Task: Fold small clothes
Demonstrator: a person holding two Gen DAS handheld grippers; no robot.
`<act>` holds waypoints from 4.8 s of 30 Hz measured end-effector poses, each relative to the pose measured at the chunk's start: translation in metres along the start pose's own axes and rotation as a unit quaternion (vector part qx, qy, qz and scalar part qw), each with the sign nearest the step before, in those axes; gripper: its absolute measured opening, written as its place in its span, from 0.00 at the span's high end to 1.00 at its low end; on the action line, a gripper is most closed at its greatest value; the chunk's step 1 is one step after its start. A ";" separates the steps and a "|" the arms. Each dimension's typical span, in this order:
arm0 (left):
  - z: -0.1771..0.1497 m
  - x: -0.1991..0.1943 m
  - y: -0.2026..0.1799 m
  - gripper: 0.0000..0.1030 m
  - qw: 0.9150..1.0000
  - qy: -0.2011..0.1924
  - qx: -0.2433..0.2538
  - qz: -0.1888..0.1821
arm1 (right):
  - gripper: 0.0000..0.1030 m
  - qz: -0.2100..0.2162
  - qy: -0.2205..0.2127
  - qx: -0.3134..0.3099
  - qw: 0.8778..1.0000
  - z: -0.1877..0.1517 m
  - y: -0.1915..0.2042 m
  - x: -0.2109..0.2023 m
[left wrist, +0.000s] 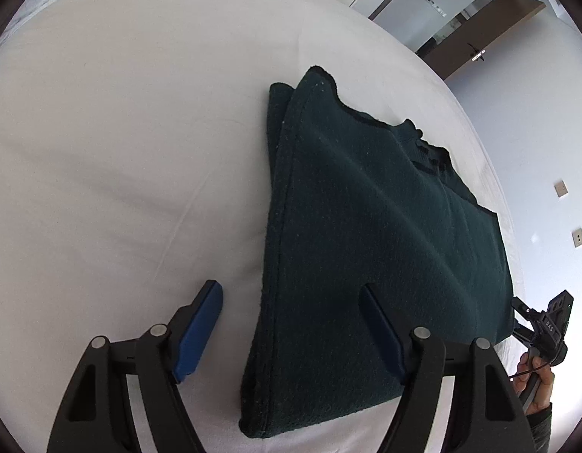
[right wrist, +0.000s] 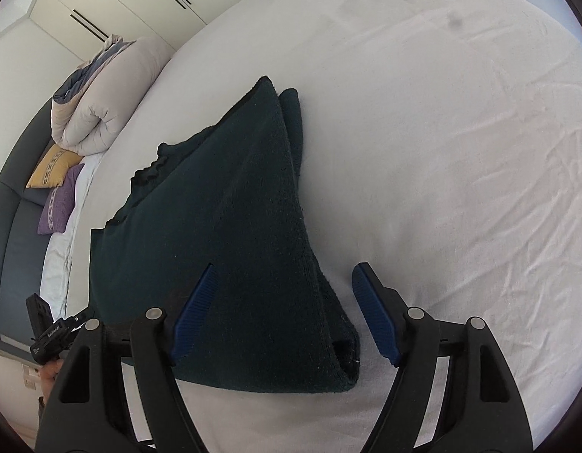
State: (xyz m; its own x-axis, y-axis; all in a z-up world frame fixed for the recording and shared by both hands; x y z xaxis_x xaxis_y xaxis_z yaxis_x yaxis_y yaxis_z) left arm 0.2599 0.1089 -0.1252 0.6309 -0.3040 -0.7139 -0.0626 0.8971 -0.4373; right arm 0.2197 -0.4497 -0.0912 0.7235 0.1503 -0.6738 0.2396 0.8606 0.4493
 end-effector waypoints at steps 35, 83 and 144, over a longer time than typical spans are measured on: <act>0.004 0.008 0.001 0.78 0.999 0.027 0.002 -0.026 | 0.91 0.031 0.032 0.053 0.998 -0.010 -0.012 -0.028; 0.036 0.082 -0.079 0.32 0.974 -0.129 0.183 0.038 | 0.87 0.253 0.076 0.028 0.964 -0.080 0.148 0.058; 0.042 0.044 -0.080 0.17 0.992 -0.098 0.053 -0.053 | 0.50 0.232 -0.021 0.135 0.963 -0.022 0.131 0.048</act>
State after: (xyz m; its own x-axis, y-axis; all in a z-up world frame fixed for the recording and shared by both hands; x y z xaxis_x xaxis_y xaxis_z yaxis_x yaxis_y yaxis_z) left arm 0.3252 0.0374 -0.0986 0.7680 -0.3395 -0.5430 0.0874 0.8955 -0.4363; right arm 0.2715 -0.3194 -0.0775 0.8176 0.4633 -0.3419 0.0395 0.5472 0.8361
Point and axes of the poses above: each gripper's, at about its wrist camera, not at the fingertips, and x roughly the way its jaws point, y to its left, z to its top, the point moved 2 cm from there along x, roughly the way its jaws point, and after that the axes turned 15 degrees about -y, right-handed, at the moved point
